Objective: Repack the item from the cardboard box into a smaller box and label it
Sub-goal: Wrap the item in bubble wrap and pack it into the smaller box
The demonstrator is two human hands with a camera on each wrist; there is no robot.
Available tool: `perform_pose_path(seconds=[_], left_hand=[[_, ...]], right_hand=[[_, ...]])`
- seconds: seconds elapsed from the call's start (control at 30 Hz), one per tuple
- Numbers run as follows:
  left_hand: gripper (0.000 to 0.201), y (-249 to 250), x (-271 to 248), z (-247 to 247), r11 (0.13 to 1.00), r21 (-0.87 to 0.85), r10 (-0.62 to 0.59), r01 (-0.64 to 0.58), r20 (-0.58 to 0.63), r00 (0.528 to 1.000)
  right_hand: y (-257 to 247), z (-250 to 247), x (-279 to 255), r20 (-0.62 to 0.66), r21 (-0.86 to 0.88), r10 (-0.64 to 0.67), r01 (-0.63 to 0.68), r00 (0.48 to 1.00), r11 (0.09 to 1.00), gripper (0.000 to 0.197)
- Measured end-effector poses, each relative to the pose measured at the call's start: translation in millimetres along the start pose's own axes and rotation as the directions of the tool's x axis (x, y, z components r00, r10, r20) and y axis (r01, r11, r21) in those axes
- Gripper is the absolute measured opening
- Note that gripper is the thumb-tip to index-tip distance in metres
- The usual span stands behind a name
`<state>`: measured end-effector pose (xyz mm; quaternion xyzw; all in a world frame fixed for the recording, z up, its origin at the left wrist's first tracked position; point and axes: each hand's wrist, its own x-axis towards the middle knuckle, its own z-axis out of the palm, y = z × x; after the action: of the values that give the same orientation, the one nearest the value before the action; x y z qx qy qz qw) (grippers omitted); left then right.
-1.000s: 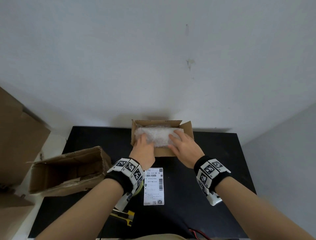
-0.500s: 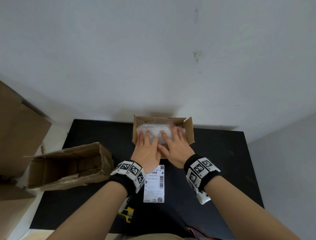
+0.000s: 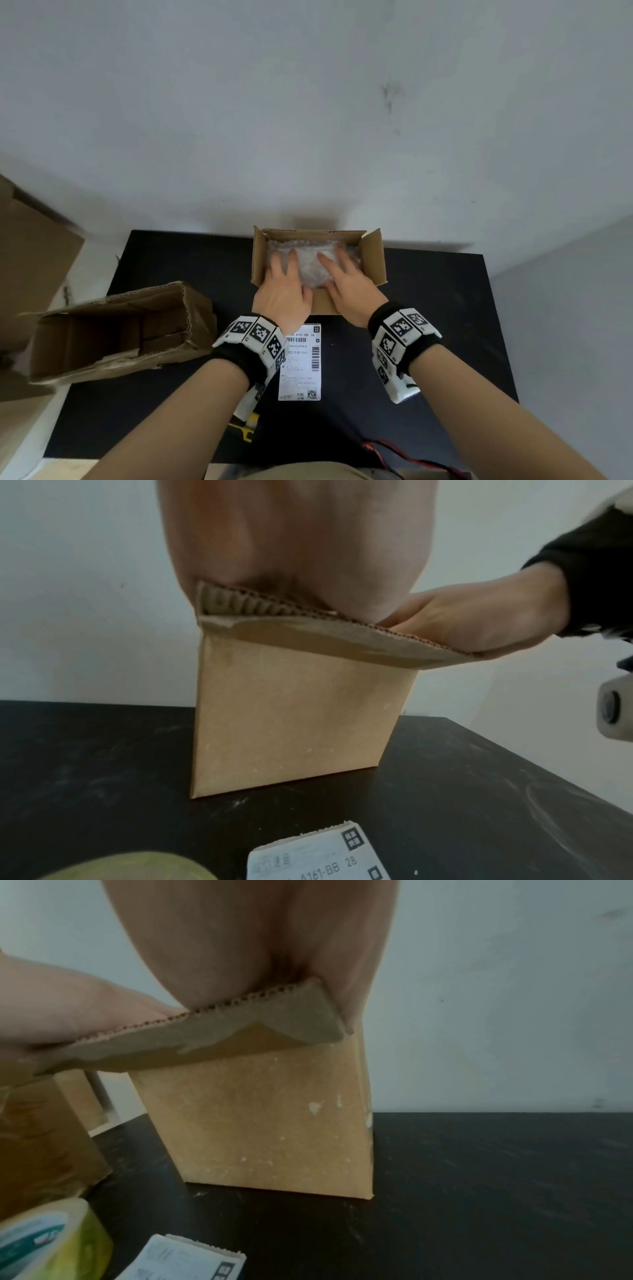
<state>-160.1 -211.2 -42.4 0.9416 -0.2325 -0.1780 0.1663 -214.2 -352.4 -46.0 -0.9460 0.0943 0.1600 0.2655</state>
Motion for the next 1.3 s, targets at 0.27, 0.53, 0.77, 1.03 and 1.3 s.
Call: perform_pose_path(seconds=[0.27,0.53,0.77,1.03,1.3], left_hand=[[0.063,13,15,-1,0.992,0.122,-0.044,0.021,0.181,0.983],[0.06,5,12,-6,0.988,0.136,0.035,-0.074,0.267,0.963],[0.044,-7,-16,-11,0.945,0.179,0.259,-0.274,0.099,0.961],[0.081,-15,-33,-1,0.85,0.365,0.362,-0.379,0.118,0.925],[0.068,-18,-27,2,0.891,0.353,0.276,-0.285,0.077,0.958]], right_hand=[[7,-1,-10,0.046,-0.011,0.037,-0.037,0.998,0.999,0.053],[9,1,-9,0.044,-0.006,0.007,-0.007,0.999,1.0,0.05],[17,-9,-24,-0.138,-0.047,-0.165,0.16,0.977,0.986,0.039],[17,-5,-54,-0.14,-0.276,-0.234,0.189,0.962,0.942,0.059],[17,4,-55,-0.095,-0.203,-0.107,0.086,0.99,0.975,0.067]])
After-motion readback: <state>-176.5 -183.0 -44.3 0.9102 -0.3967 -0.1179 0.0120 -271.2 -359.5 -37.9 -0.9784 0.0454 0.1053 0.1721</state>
